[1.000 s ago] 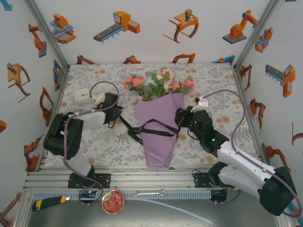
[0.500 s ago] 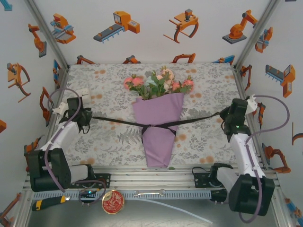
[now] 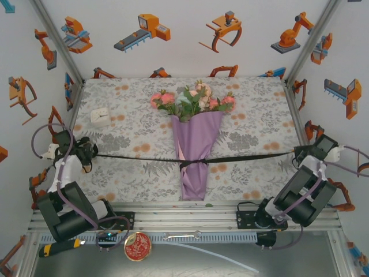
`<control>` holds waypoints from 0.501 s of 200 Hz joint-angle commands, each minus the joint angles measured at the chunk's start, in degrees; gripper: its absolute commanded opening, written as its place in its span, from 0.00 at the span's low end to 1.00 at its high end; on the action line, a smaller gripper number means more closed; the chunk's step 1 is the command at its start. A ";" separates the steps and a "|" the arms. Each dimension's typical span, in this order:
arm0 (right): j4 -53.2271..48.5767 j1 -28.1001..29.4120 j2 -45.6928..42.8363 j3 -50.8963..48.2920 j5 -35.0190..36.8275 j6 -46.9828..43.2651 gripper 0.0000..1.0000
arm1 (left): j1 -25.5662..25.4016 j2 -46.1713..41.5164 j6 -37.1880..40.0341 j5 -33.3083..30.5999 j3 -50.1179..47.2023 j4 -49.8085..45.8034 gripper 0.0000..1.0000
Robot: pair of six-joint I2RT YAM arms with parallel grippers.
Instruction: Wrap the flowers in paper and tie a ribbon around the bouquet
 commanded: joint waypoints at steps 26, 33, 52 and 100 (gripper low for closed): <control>0.52 12.56 -6.19 3.13 -11.46 -5.10 0.57 | -15.27 -6.16 4.53 3.56 1.92 2.01 0.70; -0.68 14.01 -8.47 2.25 -11.54 -4.68 0.58 | -17.96 -7.41 4.39 2.98 2.39 0.51 0.72; -7.49 19.73 -15.21 0.76 -11.20 -4.29 0.59 | -26.60 -9.94 1.69 1.02 3.25 -4.56 0.74; -19.95 43.72 -31.39 -8.46 -3.68 12.57 0.52 | -48.31 -12.39 -21.22 -3.08 -1.90 -10.80 0.74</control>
